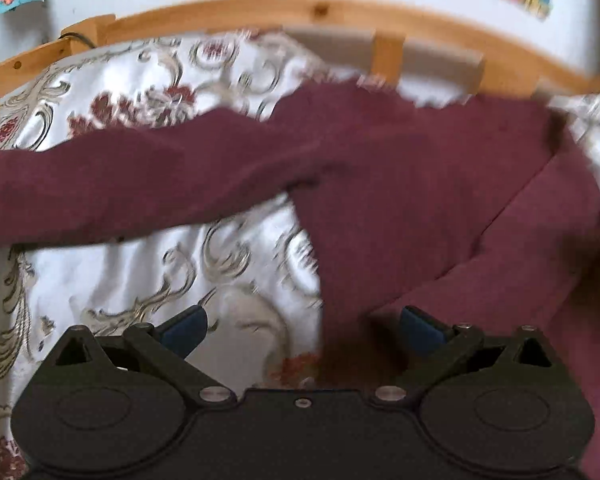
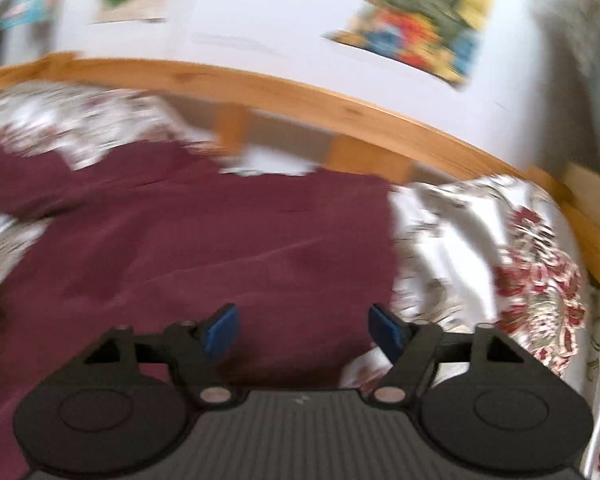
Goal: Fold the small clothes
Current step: 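Lift the held sleeve with the right tool and lay it across the shirt back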
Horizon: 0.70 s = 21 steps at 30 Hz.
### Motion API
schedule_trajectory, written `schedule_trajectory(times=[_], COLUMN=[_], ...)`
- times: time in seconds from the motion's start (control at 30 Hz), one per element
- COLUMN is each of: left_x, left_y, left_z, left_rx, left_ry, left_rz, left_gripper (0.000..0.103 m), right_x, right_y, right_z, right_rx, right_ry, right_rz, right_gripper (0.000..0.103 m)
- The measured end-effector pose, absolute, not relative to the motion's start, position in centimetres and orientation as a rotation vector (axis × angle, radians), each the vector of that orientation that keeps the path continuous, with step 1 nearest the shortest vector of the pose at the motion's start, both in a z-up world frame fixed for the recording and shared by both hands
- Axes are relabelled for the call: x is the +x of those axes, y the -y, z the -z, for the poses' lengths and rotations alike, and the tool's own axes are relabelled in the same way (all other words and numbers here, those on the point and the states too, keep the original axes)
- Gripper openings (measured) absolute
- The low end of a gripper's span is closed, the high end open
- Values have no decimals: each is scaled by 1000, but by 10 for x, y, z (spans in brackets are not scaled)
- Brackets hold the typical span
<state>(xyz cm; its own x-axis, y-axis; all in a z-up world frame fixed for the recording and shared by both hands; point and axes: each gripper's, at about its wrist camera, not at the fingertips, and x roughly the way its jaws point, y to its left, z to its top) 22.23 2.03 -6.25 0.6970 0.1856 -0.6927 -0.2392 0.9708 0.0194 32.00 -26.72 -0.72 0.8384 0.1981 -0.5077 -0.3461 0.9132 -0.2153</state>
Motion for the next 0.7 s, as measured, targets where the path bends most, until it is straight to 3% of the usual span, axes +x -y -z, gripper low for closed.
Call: schedule_trajectory(times=[0.1, 0.2, 0.23, 0.27, 0.3, 0.5, 0.57, 0.7], left_x=[225, 220, 218, 216, 215, 215, 214, 211], left_y=[-22, -24, -24, -23, -22, -21, -21, -26], left_z=[76, 87, 91, 93, 94, 92, 91, 87], left_rx=[-58, -56, -45, -28, -17, -1, 5, -16], left_ry=[-811, -838, -842, -832, -823, -829, -833, -843], left_rz=[-252, -246, -243, -237, -233, -231, -225, -218], left_gripper=[102, 102, 102, 102, 102, 102, 102, 102], right_x=[364, 394, 399, 401, 400, 392, 387, 380], right_y=[283, 293, 297, 299, 300, 304, 303, 292], right_z=[7, 14, 17, 18, 17, 23, 22, 10], right_rx=[-241, -170, -149, -128, -128, -130, -127, -175], right_ry=[-553, -631, -653, -661, -642, -599, -578, -500], right_rz=[-218, -203, -211, -216, -191, -113, -94, -87], right_gripper=[67, 53, 41, 15, 9, 12, 34, 36])
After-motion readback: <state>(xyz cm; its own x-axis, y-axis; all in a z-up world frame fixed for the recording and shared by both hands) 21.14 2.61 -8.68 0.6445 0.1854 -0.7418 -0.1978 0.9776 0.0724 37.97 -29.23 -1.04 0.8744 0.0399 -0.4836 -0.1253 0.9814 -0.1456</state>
